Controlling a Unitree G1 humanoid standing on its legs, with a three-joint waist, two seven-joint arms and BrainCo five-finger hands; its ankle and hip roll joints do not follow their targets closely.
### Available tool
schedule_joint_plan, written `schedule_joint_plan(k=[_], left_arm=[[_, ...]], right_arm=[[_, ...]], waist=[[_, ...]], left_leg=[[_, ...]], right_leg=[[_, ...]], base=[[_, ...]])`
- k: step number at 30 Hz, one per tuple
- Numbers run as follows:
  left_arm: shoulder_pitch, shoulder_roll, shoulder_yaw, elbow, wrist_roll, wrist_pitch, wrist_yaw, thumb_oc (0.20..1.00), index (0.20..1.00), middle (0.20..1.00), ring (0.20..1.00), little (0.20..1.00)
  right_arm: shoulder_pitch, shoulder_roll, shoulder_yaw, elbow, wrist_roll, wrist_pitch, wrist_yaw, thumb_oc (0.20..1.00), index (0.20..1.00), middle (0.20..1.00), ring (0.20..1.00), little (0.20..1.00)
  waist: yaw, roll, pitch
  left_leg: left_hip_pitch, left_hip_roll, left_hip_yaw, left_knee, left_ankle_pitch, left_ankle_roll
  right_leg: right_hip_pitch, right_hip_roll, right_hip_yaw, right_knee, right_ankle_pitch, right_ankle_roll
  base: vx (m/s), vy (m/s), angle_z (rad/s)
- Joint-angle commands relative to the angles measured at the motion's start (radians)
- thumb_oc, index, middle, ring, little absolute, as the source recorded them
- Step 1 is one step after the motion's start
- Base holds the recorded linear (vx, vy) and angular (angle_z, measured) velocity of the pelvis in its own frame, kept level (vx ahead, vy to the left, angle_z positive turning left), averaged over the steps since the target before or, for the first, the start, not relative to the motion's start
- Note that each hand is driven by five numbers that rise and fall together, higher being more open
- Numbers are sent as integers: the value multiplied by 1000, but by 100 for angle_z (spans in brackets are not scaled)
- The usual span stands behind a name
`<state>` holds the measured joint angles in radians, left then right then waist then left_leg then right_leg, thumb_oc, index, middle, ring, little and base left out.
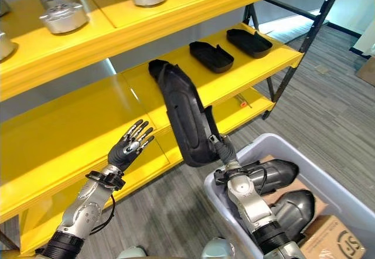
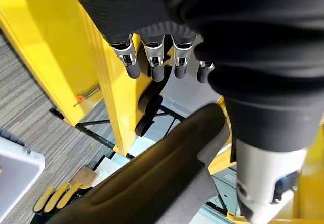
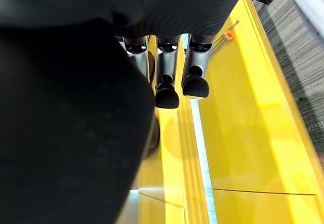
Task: Move parts from the plastic box to the shelf.
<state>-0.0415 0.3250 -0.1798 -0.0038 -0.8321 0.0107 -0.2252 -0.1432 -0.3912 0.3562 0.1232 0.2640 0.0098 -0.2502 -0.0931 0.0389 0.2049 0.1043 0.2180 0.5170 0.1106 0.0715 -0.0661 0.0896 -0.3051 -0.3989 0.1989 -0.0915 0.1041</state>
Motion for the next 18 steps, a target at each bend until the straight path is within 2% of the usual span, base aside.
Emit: schedule_joint_plan(k=[1, 3, 5, 9, 13, 18], left_arm=[[-15, 18, 35, -67, 45, -47, 55, 1000, 1000, 1000, 1000, 1000], [-5, 31, 38, -76, 54, -62, 75, 1000, 1000, 1000, 1000, 1000], [13, 42, 46, -87, 69, -80, 87, 1000, 1000, 1000, 1000, 1000], [48, 53, 71, -108, 97, -91, 82, 1000, 1000, 1000, 1000, 1000], [59, 59, 75, -113, 104, -104, 61, 1000, 1000, 1000, 1000, 1000], [65, 58, 63, -100, 161, -135, 38, 1000, 1000, 1000, 1000, 1000]], right_arm=[[-34, 31, 18, -65, 2, -68, 16, 200, 200, 200, 200, 200], [-24, 33, 15, -71, 1, -63, 32, 200, 200, 200, 200, 200], [-21, 33, 16, -78, -9, -58, 46, 200, 200, 200, 200, 200], [-21, 40, 22, -90, -18, -38, 55, 200, 200, 200, 200, 200], [-29, 54, 33, -97, -19, -36, 29, 200, 200, 200, 200, 200], [-58, 84, 38, -75, -26, -34, -18, 200, 200, 200, 200, 200]], waist=[[2, 10, -47], [13, 10, -44], [33, 6, -39], [77, -2, -33], [122, -4, -29], [167, 5, -17]], left_leg=[[48, 45, 23, -32, 4, -22], [53, 8, 10, -58, -39, 4], [51, -16, -20, -74, -59, 15], [55, -46, -61, -111, -57, 24], [45, -86, -77, -144, -51, 42], [42, -150, -101, -195, -49, 73]], right_leg=[[20, 115, -28, -42, -23, -66], [17, 95, -31, -29, -12, -50], [16, 81, -32, -26, 3, -34], [22, 46, -52, -36, 34, 5], [28, 14, -103, -28, 65, 20], [-15, -52, -153, 106, 122, 41]], base=[[94, 431, 64], [102, 570, 64], [68, 510, 51], [40, 407, 39], [-20, 361, 18], [-19, 354, 34]])
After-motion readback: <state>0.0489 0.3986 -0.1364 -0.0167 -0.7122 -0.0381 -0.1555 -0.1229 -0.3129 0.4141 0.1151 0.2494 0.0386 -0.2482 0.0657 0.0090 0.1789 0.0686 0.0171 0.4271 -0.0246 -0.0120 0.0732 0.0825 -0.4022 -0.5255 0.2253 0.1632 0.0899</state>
